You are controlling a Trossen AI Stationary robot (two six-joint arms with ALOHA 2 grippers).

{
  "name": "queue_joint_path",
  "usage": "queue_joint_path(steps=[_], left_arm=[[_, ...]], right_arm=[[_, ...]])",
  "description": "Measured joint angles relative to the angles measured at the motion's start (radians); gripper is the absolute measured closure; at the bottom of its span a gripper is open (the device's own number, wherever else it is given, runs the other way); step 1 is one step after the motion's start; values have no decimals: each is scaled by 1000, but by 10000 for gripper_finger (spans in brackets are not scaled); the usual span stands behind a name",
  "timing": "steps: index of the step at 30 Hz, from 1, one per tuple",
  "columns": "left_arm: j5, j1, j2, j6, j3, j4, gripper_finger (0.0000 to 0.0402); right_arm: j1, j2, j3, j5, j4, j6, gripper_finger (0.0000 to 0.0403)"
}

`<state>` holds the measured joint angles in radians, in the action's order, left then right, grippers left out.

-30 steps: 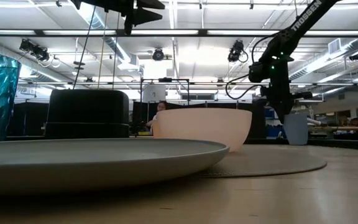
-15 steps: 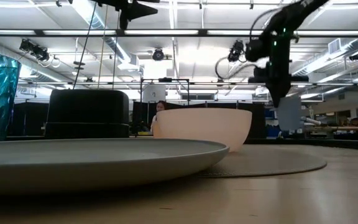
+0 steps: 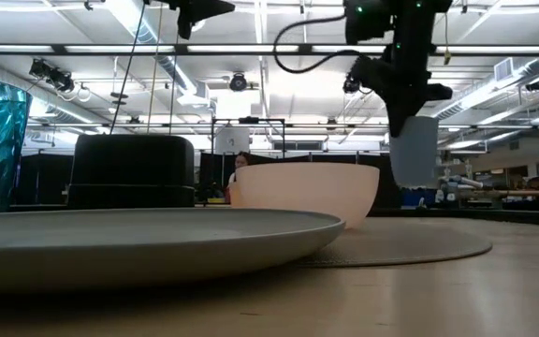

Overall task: Arrange a breakfast setting
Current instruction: Put the blue cup on the top right of the table above the gray placemat

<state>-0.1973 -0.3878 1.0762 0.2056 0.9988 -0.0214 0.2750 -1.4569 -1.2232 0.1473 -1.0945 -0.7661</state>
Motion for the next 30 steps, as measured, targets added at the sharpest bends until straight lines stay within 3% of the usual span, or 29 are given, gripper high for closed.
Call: queue_joint_path(steps=[4,10,24,30], left_arm=[[-7,10,-9,0,1,-5,235],[-8,25,-25,-4,1,13,235],[-7,46,-27,-1,0,48,235],[-6,45,-27,-4,0,50,235]], right_arm=[[-61,-57,0,69,76,-45,390],[-66,-173,0,119,159,-77,390],[-46,-252,-1,76,273,-24,388],[-44,-252,-1,67,279,-22,366]])
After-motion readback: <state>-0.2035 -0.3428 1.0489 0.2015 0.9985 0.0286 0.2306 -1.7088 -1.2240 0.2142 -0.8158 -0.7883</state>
